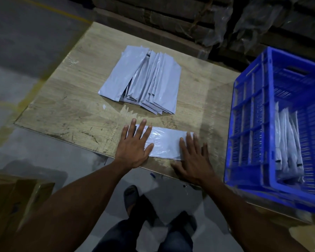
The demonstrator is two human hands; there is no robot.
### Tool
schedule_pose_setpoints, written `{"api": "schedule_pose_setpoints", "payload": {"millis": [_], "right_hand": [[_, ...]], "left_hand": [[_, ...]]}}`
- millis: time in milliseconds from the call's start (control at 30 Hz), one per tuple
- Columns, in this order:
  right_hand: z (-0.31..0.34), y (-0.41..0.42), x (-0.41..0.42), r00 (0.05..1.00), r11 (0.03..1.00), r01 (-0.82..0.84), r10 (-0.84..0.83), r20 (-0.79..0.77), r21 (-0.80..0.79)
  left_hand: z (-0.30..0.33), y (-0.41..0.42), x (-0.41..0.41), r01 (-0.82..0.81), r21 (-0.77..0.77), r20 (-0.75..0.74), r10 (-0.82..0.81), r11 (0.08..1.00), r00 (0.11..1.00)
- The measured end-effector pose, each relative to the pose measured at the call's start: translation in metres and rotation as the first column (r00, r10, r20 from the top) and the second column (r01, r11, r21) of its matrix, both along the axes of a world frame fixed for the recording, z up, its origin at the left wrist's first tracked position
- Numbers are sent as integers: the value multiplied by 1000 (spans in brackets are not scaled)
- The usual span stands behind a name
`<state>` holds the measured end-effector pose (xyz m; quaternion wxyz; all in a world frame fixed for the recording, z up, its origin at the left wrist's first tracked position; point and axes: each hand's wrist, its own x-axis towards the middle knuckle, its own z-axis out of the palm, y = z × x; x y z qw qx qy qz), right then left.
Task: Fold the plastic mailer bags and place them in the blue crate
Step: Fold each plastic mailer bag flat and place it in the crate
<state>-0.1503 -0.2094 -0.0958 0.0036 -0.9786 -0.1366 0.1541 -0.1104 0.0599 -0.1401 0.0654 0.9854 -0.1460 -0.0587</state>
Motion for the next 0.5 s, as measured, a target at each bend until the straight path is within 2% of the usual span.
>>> {"api": "schedule_pose_setpoints", "payload": {"millis": [100, 167, 267, 367, 433, 500], "right_hand": [[-2, 13, 8, 978, 979, -202, 200, 51, 28], [-5, 15, 14, 960, 960, -278, 276, 49, 38], [-7, 11, 18, 956, 956, -294, 294, 13, 16], [-4, 11, 17, 962, 962, -273, 273, -9, -16], [-1, 14, 15, 973, 973, -231, 231, -1, -3], [-1, 12, 13, 976, 976, -217, 217, -3, -2]], "left_hand": [[-1, 0, 1, 13, 12, -9, -13, 1000, 1000], [-3, 1, 3, 18, 16, -11, -18, 1000, 1000], [3, 3, 3, 42, 52, -26, -41, 998, 999], [13, 2, -7, 212, 127, 50, -220, 969, 974], [14, -2, -14, 324, 146, 30, -331, 935, 943], [15, -10, -17, 345, 147, -31, -344, 927, 938]]}}
